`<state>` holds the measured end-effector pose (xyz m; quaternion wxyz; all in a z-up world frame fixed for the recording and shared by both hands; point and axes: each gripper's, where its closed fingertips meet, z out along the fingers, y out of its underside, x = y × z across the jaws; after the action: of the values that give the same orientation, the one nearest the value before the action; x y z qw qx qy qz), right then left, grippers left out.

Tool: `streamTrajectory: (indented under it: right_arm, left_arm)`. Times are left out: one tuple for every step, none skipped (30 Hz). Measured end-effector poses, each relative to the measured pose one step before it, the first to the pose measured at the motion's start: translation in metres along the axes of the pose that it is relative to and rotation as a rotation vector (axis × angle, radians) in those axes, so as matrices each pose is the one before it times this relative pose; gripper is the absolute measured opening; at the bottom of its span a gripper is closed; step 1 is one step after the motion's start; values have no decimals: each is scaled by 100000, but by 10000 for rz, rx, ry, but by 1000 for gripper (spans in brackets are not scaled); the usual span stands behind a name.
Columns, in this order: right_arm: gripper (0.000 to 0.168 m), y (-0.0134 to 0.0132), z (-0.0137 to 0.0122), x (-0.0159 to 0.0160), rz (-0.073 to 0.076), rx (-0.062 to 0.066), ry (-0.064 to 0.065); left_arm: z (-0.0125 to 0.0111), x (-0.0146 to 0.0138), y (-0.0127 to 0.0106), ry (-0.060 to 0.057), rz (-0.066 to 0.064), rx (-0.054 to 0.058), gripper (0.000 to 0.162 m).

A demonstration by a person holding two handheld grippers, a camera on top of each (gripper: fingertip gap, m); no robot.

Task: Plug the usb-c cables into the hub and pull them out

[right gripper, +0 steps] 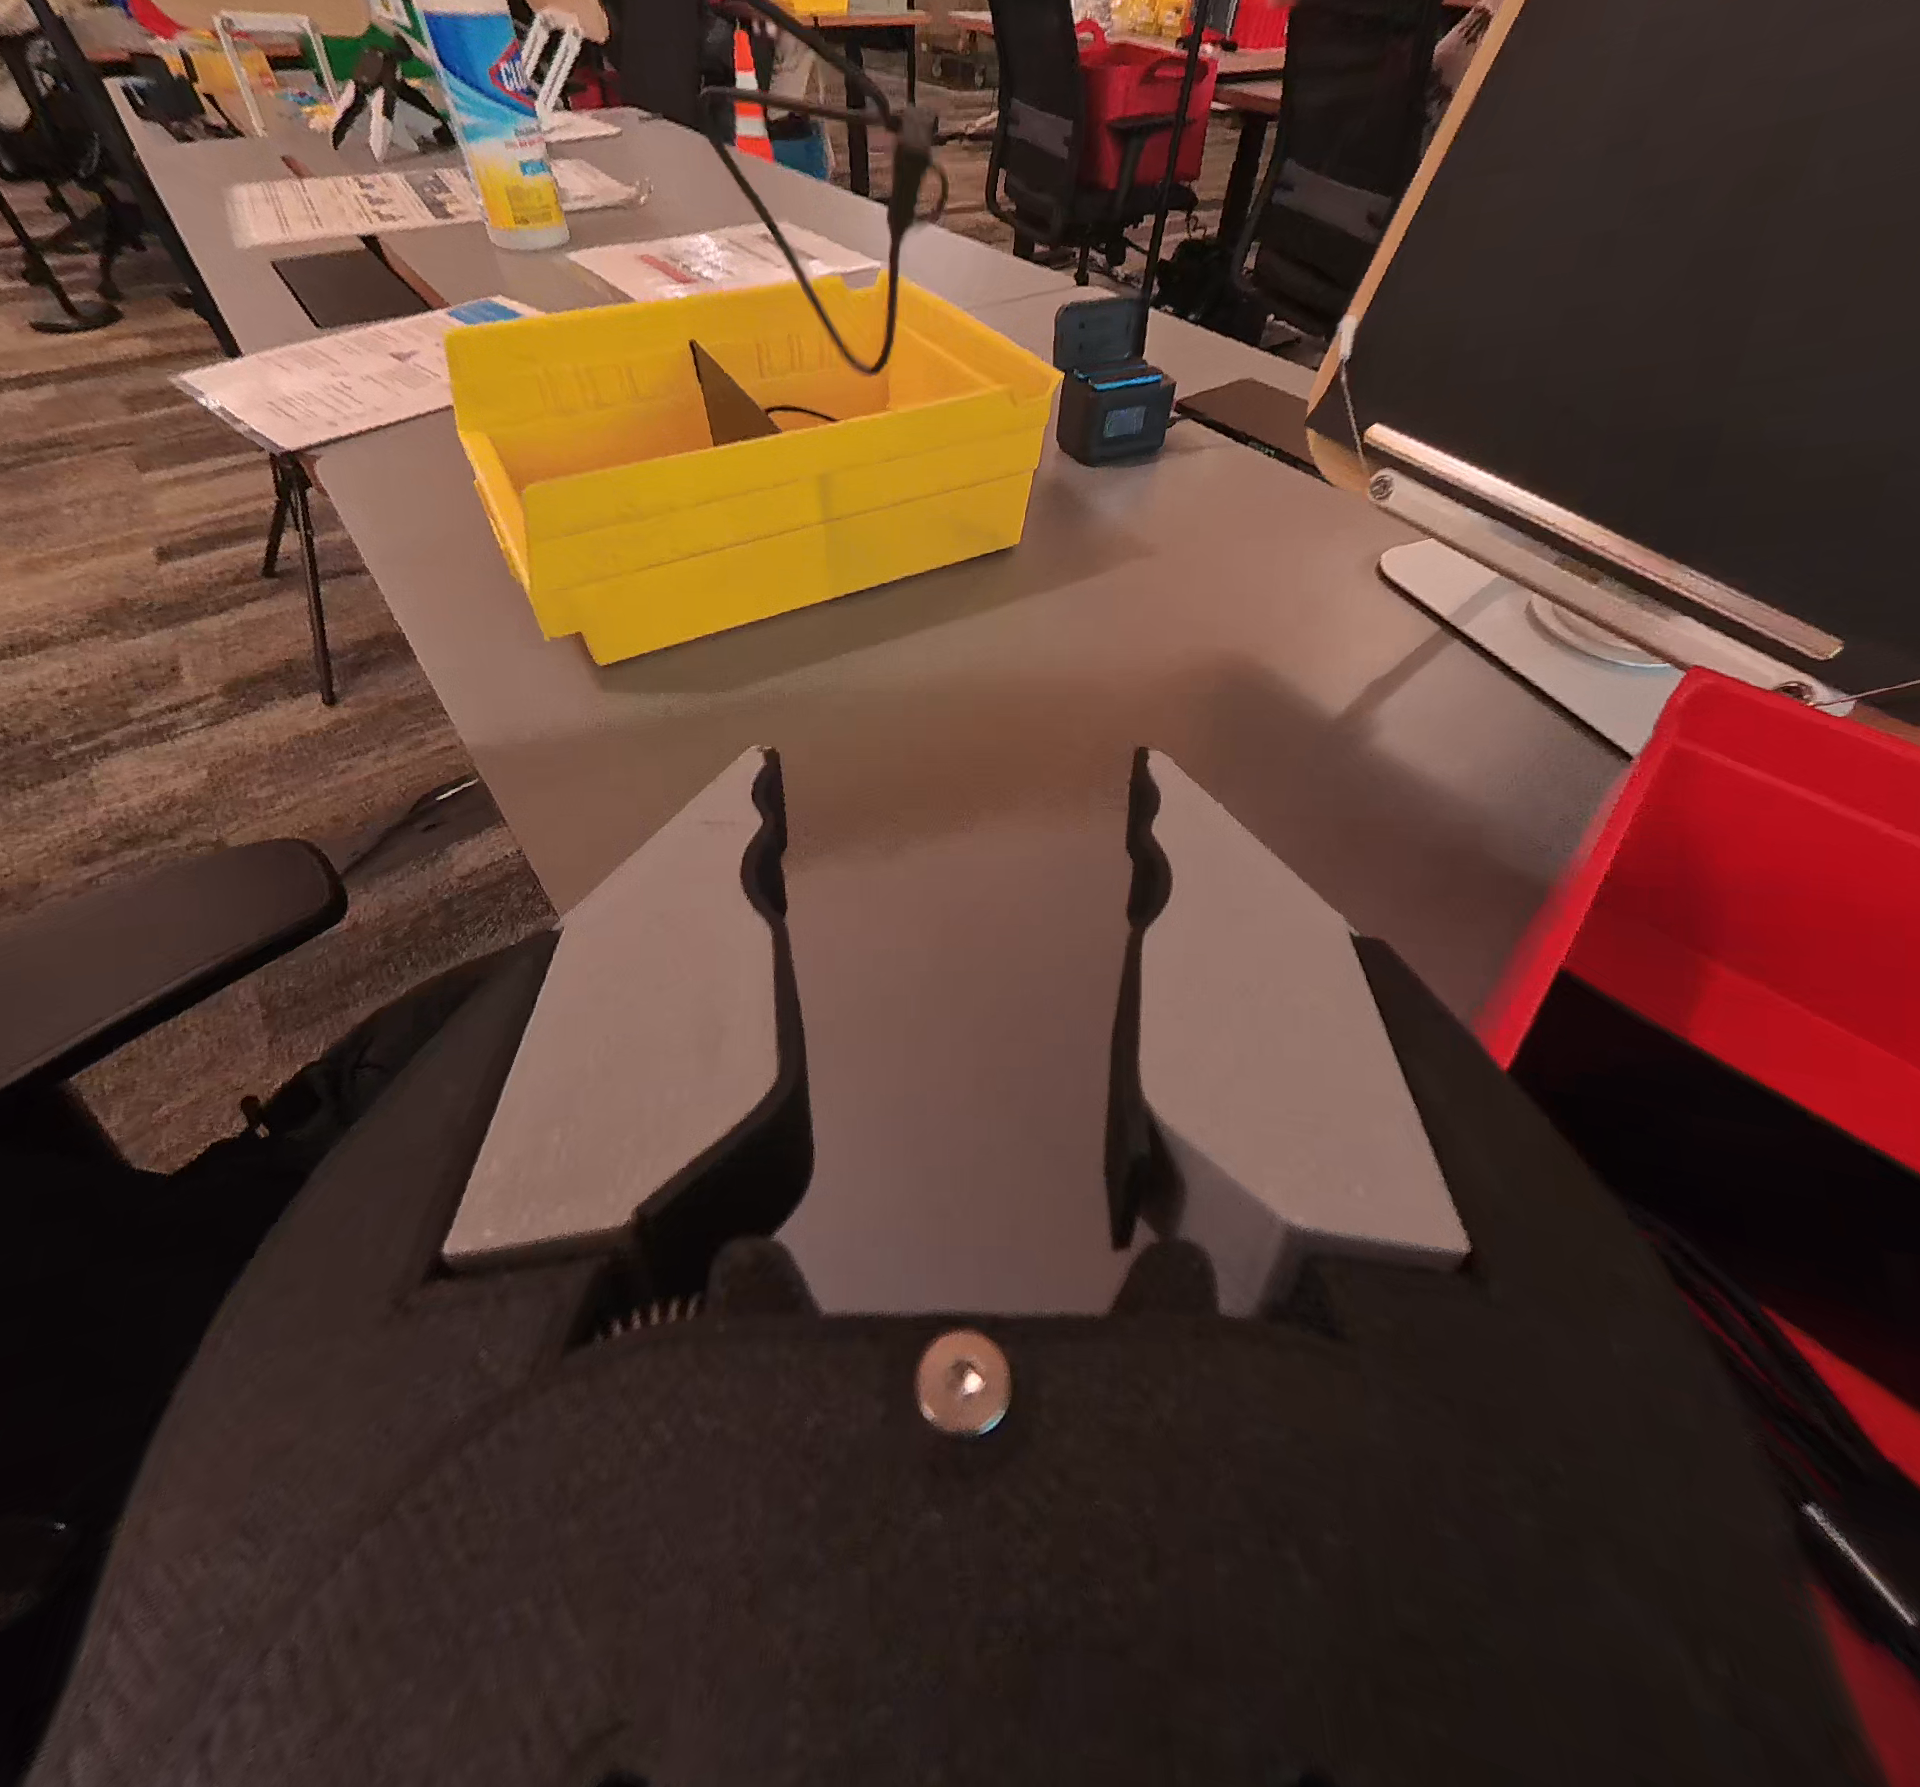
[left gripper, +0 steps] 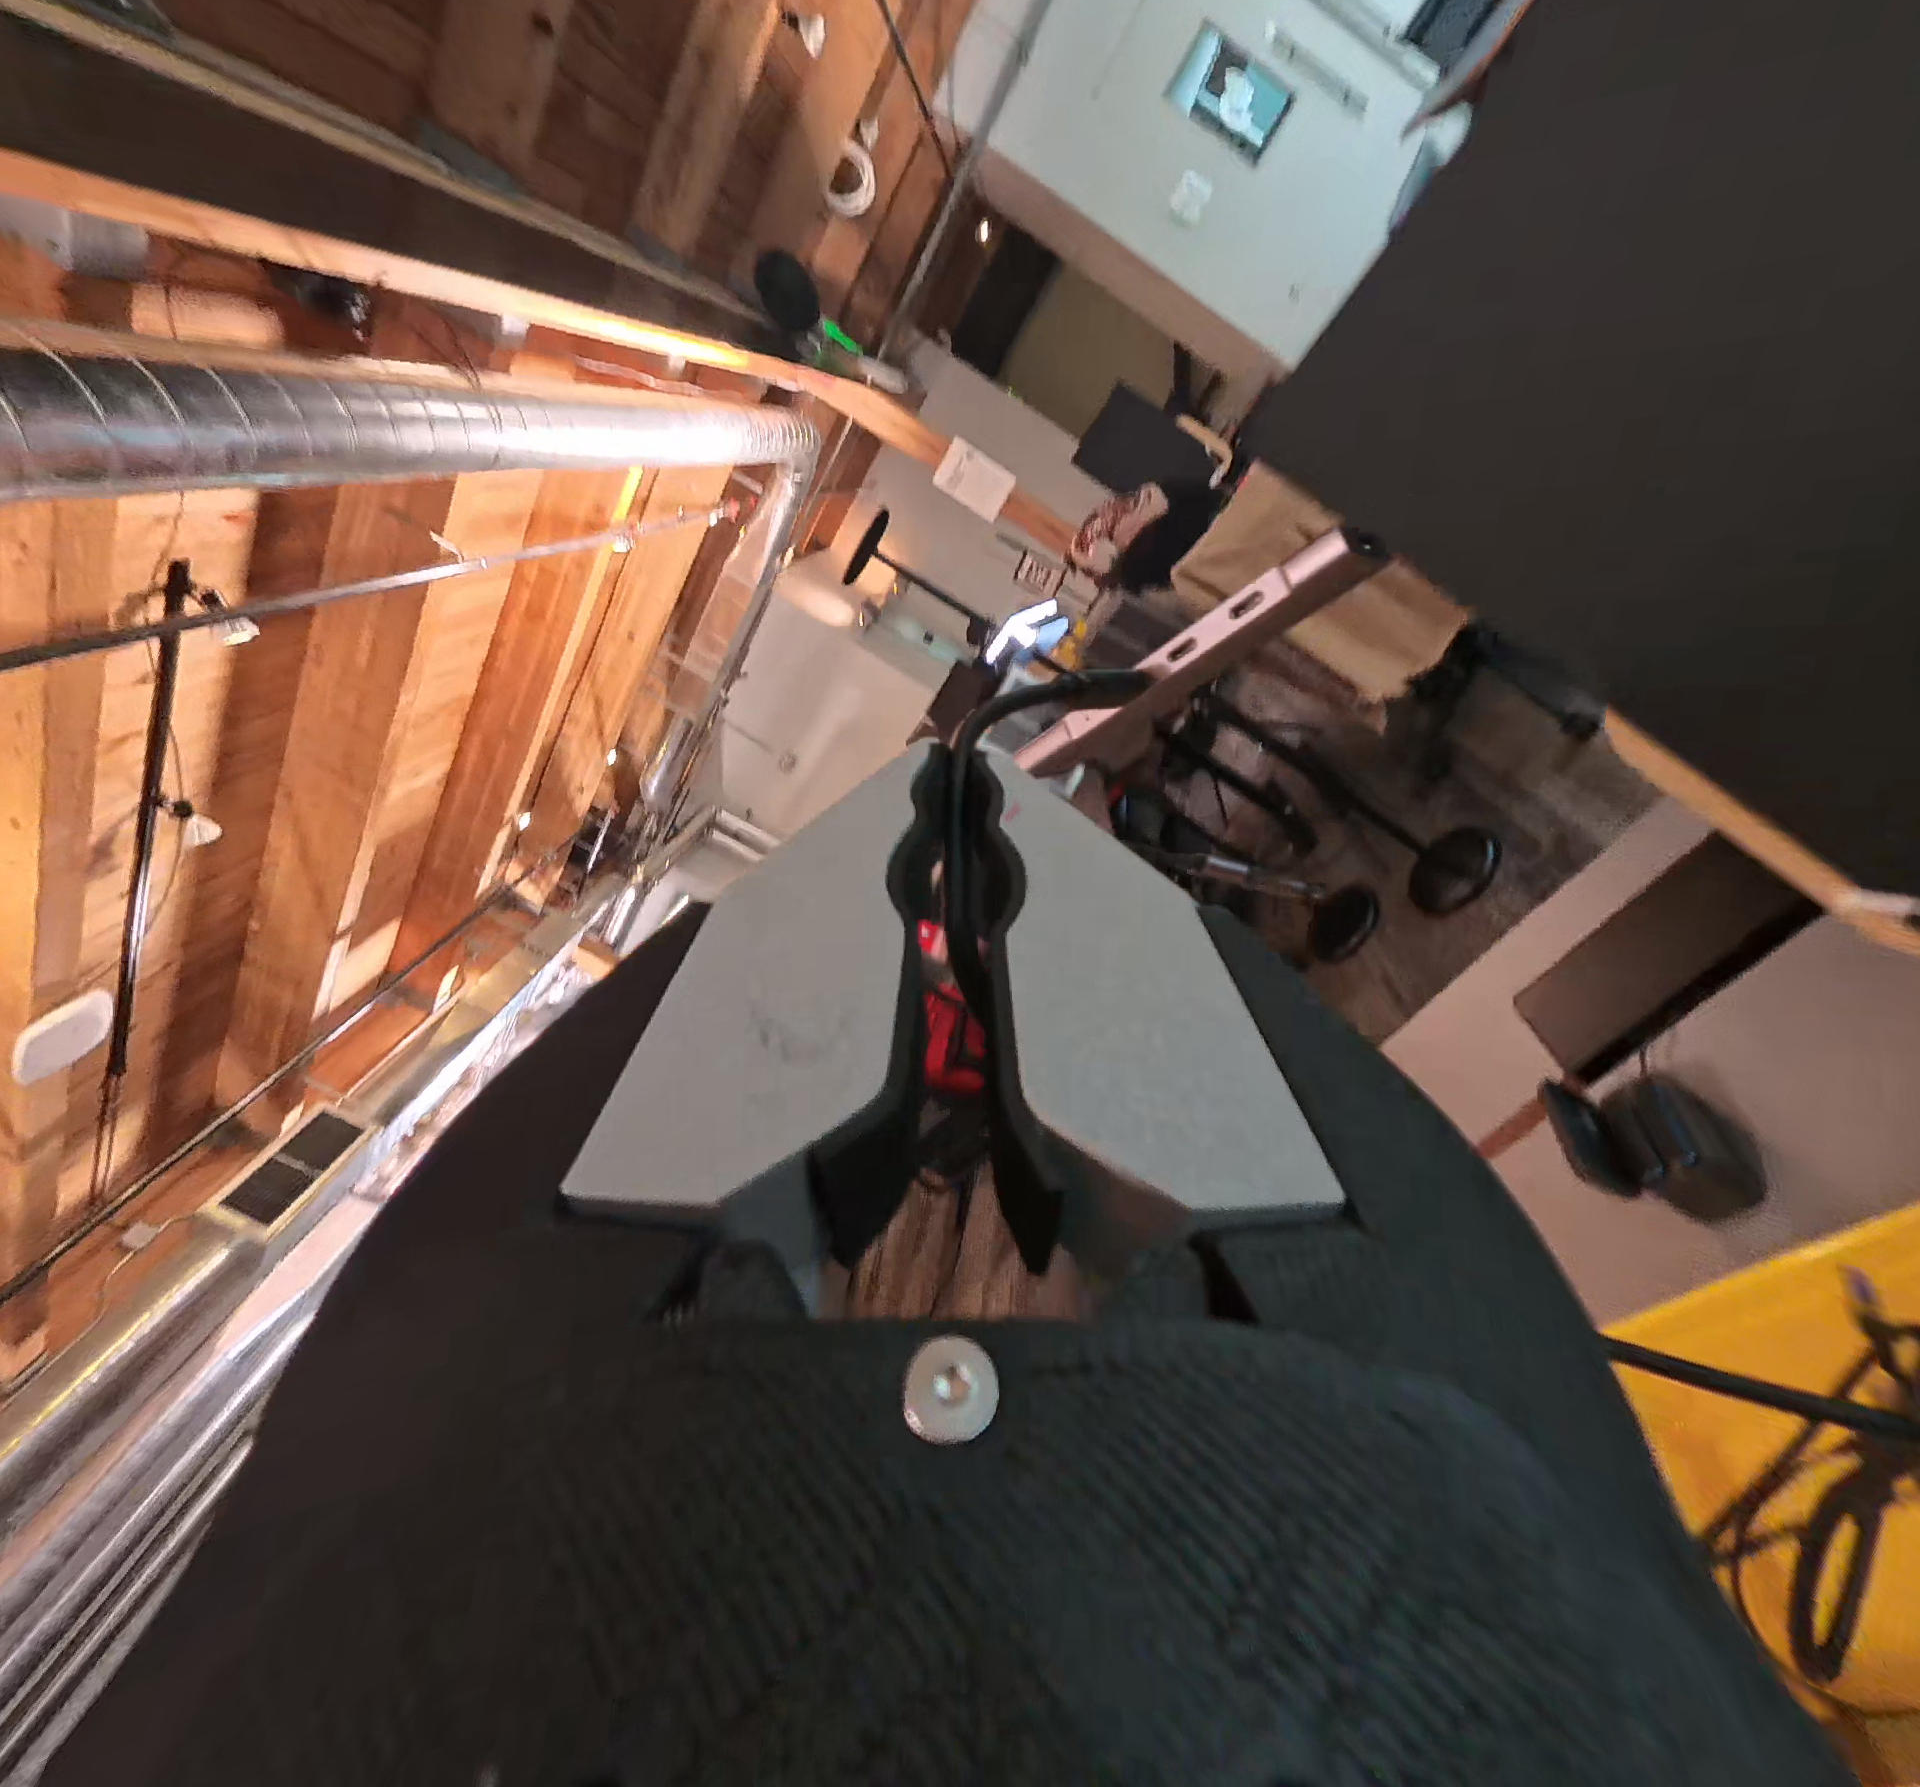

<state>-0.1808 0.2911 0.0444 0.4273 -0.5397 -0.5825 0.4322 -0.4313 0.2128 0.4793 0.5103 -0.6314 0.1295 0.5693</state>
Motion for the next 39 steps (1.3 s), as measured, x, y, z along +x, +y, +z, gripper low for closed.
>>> streamTrajectory:
  right_arm:
    - [64,-262,-287,80,31,112,16]
    - [64,-254,-285,88,12,109,20]
    - [64,-258,-299,97,0,103,27]
    - [64,-299,-346,140,2,126,52]
    - [64,-372,-386,160,7,172,61]
    - [64,-409,-419,164,17,183,53]
    - [64,-377,-414,84,-5,110,-4]
    - [66,-338,-455,13,-39,66,-51]
    - [67,-445,-515,22,-33,162,-44]
    - [67,-502,-544,171,-3,250,41]
    - [65,-428,-491,356,41,239,135]
    - [63,-293,-400,345,47,166,95]
    - [63,-131,-296,235,50,85,9]
    - [63,2,-211,225,60,16,-7]
    - [65,22,-134,328,62,10,38]
    - [66,-8,-79,334,72,43,54]
    - [66,-56,-10,253,86,80,31]
    - [66,-62,75,102,63,101,-25]
    - [66,48,183,-26,35,53,-59]
    - [67,231,320,-72,-4,-40,-28]
    - [68,381,429,-82,-63,-118,12]
    - [68,451,521,-107,-104,-149,45]
    - [68,557,576,-51,-147,-204,118]
    - [69,605,638,-55,-219,-256,159]
    - [70,521,650,-9,-270,-243,207]
    - [70,328,672,111,-291,-172,302]
    - [70,169,685,66,-319,-117,300]
    - [70,33,720,19,-334,-100,256]
    - [68,-39,762,94,-380,-92,300]
    - [62,28,817,154,-470,-138,322]
    - [54,233,845,174,-490,-269,313]
    - [49,340,814,99,-469,-328,241]
    - [36,159,644,-62,-452,-186,96]
    - [7,2,427,-385,-446,-1,-153]
    - [6,6,374,-494,-336,24,-293]
    - [6,116,347,-457,-79,-13,-367]
    - [6,84,249,-665,136,73,-578]
    - [6,97,153,-518,354,96,-575]
    - [6,46,-24,-102,403,182,-374]
  left_arm:
    - [-366,-524,-1990,3,-36,279,2]
    - [-363,-335,-1921,55,-27,244,2]
    - [-393,-112,-1856,86,-54,278,2]
    - [-374,221,-1689,163,-115,292,2]
    - [-285,673,-1420,290,-144,284,1]
    - [-133,999,-1024,322,-106,217,2]
    - [17,1165,-584,274,-28,129,2]
    - [123,1260,-265,227,28,96,2]
    - [198,1402,-89,255,-78,135,2]
    - [254,1707,78,388,-230,156,2]
    - [273,2013,274,489,-262,127,2]
    - [193,2110,370,428,-186,154,2]
    - [117,2280,406,392,-133,223,2]
    - [82,2496,520,396,-70,236,2]
    - [148,2501,780,309,-30,208,2]
    - [264,2448,1061,286,-139,162,2]
    - [414,2418,1411,337,-262,35,2]
    - [464,2246,1576,318,-282,0,2]
    - [458,2057,1551,263,-306,24,2]
    - [475,2053,1550,342,-332,-31,2]
    - [469,1938,1487,361,-293,-53,2]
    - [435,1620,1313,258,-210,-30,2]
    - [401,1383,1162,219,-181,-42,2]
    - [351,1194,1008,229,-156,-64,2]
    - [272,916,836,183,-173,-59,2]
    - [196,699,638,151,-198,-36,2]
    - [130,619,459,161,-154,-6,2]
    - [68,531,311,163,-169,3,2]
    - [9,427,219,130,-195,13,2]
    - [-52,370,147,114,-136,35,2]
    - [-157,274,100,87,-101,50,2]
    - [-246,149,57,25,-108,73,1]
    - [-314,121,87,44,-131,70,3]
    - [-361,207,135,127,-139,57,5]
    - [-397,159,287,131,-160,1,7]
    - [-384,200,574,207,-182,-131,8]
    - [-453,305,579,316,-276,-68,10]
    - [-623,237,352,347,-291,114,12]
    - [-864,-41,106,241,-279,288,13]
